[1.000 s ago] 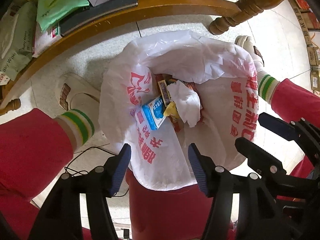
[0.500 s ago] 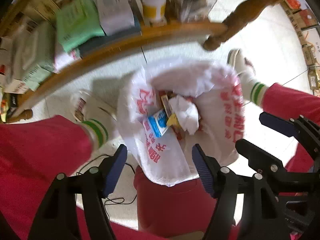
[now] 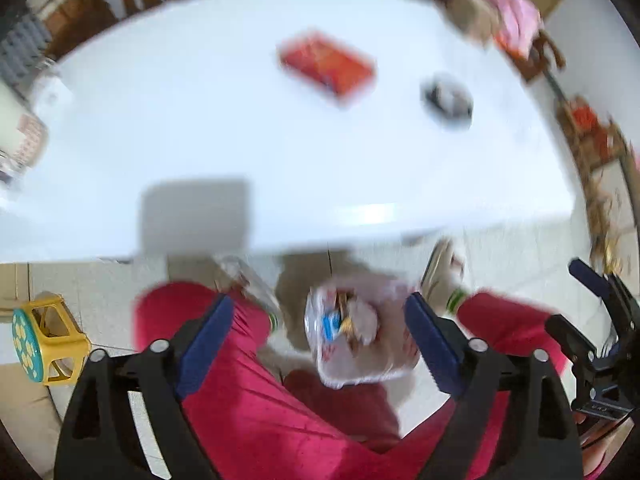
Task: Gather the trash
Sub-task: 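Move both tools back up over the table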
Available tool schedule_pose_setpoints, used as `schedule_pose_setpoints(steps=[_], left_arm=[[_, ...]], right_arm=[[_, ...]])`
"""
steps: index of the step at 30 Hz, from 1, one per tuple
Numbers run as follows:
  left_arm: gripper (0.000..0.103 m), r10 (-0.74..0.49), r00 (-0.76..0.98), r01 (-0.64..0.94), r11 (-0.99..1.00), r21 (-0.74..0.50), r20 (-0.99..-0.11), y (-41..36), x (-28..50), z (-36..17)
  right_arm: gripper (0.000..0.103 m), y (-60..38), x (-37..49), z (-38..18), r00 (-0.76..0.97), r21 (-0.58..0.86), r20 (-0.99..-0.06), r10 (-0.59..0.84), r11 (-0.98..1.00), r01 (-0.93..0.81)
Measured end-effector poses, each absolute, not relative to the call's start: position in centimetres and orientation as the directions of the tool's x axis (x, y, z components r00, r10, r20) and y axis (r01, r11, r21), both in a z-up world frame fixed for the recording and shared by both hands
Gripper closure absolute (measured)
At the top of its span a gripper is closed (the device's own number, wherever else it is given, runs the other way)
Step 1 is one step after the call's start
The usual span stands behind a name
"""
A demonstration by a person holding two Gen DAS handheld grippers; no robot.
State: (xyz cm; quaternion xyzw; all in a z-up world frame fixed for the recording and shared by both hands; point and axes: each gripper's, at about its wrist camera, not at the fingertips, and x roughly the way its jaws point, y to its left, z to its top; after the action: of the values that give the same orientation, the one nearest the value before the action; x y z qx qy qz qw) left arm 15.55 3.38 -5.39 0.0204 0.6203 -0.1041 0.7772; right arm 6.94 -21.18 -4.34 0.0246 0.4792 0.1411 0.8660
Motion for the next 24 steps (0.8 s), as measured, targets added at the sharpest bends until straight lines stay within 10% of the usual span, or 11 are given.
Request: schedule_pose_setpoints(steps=[11,24], left_arm=[[0.010,-0.168,0.306,0.153,0.980,-0.126,-0.937,1.8,20.3,5.9],[0.009,-0.179,0.256,0.016,0.983,-0.181,-0.950,0.0,26.1,6.6]], right_arm=[[0.013,-23.4,12.9,8.6,0.604,0.119,-0.742,0.290,0.944,-0.306],[0.012,-24.5,19.3,11.3,0.598,0.090,-0.741,0.305,0.928,-0.363]])
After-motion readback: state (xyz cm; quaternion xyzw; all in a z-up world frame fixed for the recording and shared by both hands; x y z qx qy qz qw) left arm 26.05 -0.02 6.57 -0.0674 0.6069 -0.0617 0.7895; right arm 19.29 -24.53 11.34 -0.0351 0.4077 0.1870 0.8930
